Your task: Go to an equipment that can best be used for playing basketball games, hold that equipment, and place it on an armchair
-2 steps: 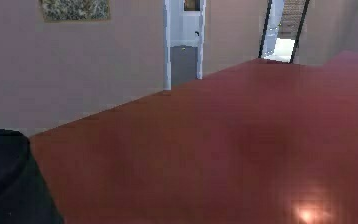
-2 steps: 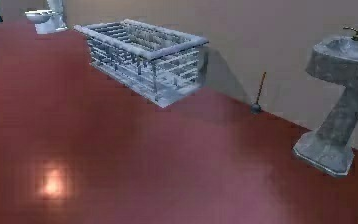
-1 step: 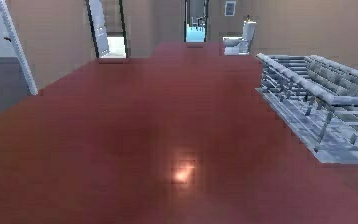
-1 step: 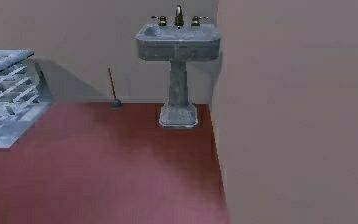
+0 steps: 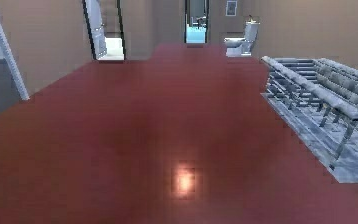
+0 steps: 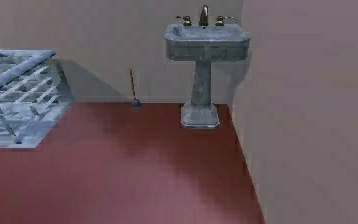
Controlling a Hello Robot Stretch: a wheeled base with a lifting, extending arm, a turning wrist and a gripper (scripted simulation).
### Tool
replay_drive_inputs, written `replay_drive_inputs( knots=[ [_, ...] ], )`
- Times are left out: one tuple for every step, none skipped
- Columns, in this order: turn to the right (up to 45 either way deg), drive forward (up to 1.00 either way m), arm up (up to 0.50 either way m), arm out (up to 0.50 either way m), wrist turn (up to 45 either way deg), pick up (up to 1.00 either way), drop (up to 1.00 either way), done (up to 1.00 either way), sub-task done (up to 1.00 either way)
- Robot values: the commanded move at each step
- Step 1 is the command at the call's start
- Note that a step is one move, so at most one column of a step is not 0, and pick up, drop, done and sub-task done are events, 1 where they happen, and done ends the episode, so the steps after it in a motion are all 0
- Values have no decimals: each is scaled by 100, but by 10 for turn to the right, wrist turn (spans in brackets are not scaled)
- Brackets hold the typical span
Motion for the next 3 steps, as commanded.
replay_drive_inputs(
  knots=[
    [-390,0,0,0,0,0,0,0,0],
    [0,100,0,0,0,0,0,0,0],
    [-30,0,0,0,0,0,0,0,0]
  ],
)
